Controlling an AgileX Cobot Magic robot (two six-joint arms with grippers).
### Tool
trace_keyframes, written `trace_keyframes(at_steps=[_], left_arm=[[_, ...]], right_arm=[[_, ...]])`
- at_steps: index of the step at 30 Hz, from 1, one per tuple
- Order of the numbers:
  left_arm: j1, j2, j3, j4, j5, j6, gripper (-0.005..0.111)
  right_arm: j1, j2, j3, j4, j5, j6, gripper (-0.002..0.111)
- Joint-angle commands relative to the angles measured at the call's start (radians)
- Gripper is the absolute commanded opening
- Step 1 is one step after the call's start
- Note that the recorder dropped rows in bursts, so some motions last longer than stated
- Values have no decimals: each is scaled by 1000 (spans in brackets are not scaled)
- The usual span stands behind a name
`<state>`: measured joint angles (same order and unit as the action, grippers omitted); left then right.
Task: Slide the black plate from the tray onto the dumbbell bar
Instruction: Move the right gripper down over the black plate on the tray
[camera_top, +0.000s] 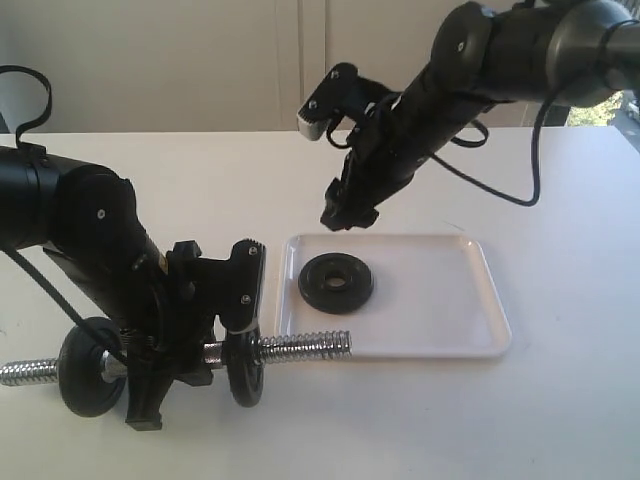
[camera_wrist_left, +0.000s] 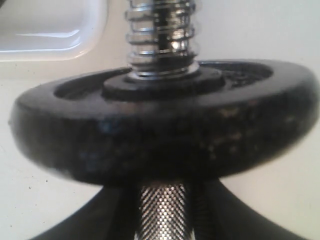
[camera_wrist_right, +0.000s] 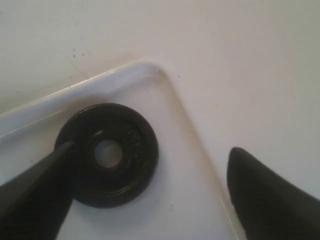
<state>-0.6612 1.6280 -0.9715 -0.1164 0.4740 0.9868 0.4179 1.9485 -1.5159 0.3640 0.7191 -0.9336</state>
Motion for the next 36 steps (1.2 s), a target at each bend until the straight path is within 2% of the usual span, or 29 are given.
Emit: trace_keyframes(at_steps=[1, 10, 17, 36], left_arm=[[2, -46, -17, -32, -35, -3, 0], [2, -46, -17, -32, -33, -3, 0], [2, -46, -17, -32, -33, -3, 0], [2, -46, -17, -32, -29, -3, 0]], right_arm=[[14, 49, -7, -6, -24, -39, 83], [27, 76, -7, -10, -44, 55, 87], [61, 97, -7, -89, -26, 259, 105], [109, 159, -7, -167, -28, 337, 105]])
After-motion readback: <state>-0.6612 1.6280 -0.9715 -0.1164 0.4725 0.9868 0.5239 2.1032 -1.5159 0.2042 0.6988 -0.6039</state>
